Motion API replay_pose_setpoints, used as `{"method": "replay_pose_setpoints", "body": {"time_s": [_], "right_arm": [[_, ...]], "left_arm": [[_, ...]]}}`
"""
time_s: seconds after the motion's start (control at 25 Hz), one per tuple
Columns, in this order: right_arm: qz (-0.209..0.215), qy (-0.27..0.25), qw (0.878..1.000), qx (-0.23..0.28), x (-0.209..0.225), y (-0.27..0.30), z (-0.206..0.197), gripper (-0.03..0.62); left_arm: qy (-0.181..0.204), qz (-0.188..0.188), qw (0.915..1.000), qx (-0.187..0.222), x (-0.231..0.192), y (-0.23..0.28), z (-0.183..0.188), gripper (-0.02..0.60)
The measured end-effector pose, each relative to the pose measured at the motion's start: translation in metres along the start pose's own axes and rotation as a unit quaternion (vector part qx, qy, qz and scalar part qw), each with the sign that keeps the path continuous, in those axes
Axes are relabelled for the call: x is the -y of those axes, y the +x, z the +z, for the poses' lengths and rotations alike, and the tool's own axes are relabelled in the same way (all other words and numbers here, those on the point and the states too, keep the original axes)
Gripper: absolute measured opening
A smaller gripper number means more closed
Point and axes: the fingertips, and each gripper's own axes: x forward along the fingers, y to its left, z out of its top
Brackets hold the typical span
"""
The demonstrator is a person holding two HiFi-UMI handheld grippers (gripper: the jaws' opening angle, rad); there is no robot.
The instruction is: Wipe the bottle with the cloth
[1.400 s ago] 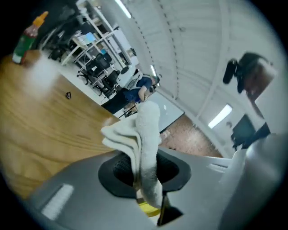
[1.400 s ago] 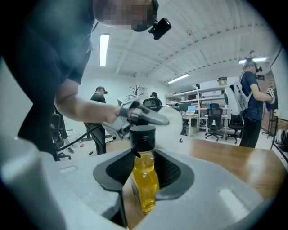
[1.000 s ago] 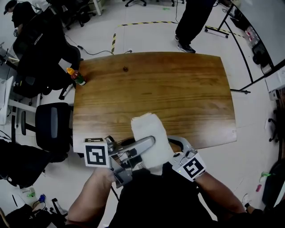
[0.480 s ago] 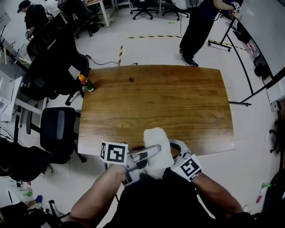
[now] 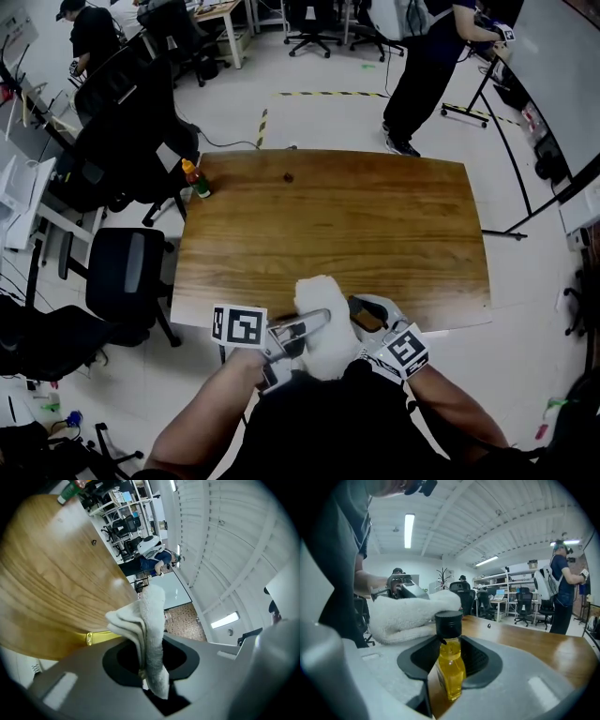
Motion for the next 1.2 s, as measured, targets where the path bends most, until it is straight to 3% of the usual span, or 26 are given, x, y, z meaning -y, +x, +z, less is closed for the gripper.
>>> {"method": "replay_pose_setpoints", "body": {"time_s": [0.24, 0.32, 0.36, 0.4, 0.44, 0.56, 0.68, 0.76, 0.84, 0.96, 1.04, 1.2], "right_arm": [[-0.016, 0.000, 1.000, -0.005, 0.003, 0.001, -0.001, 0.127], [-0.026, -0.004, 1.000, -0.012, 0.003, 0.001, -0.001, 0.127], [-0.030, -0.001, 0.999, -0.013, 0.003, 0.000, 0.000, 0.138], [-0.034, 0.005, 0.999, -0.010, 0.003, -0.002, 0.003, 0.204], [-0.040, 0.011, 0.999, -0.002, 0.004, -0.005, 0.009, 0.238], [-0.078, 0.030, 0.996, 0.025, 0.015, -0.027, 0.028, 0.242], [-0.138, 0.089, 0.986, 0.027, 0.029, -0.069, 0.032, 0.242], [-0.169, 0.158, 0.973, 0.003, 0.031, -0.105, 0.020, 0.219], [-0.159, 0.231, 0.960, -0.010, 0.018, -0.135, 0.008, 0.018], [-0.107, 0.272, 0.956, -0.007, -0.011, -0.165, 0.005, 0.018], [-0.097, 0.258, 0.961, -0.006, -0.019, -0.184, 0.007, 0.018], [-0.074, 0.230, 0.970, 0.007, -0.038, -0.218, 0.010, 0.018]], "left_arm": [[0.013, -0.012, 0.9993, 0.034, 0.006, -0.047, -0.007, 0.100], [-0.007, -0.044, 0.9979, 0.048, 0.016, -0.061, -0.010, 0.100], [-0.014, -0.060, 0.9968, 0.051, 0.020, -0.066, -0.012, 0.100], [-0.017, -0.067, 0.9963, 0.052, 0.021, -0.072, -0.015, 0.100], [-0.013, -0.066, 0.9964, 0.051, 0.018, -0.078, -0.017, 0.100], [0.011, -0.053, 0.9973, 0.050, 0.009, -0.092, -0.021, 0.101], [0.046, -0.020, 0.9964, 0.069, 0.006, -0.099, -0.025, 0.101], [0.111, 0.016, 0.9900, 0.086, 0.006, -0.102, -0.026, 0.101], [0.184, 0.063, 0.9756, 0.102, 0.003, -0.106, -0.032, 0.101], [0.269, 0.118, 0.9496, 0.109, 0.007, -0.109, -0.049, 0.101], [0.285, 0.129, 0.9426, 0.117, 0.016, -0.101, -0.063, 0.103], [0.268, 0.123, 0.9447, 0.143, 0.041, -0.076, -0.097, 0.103]]}}
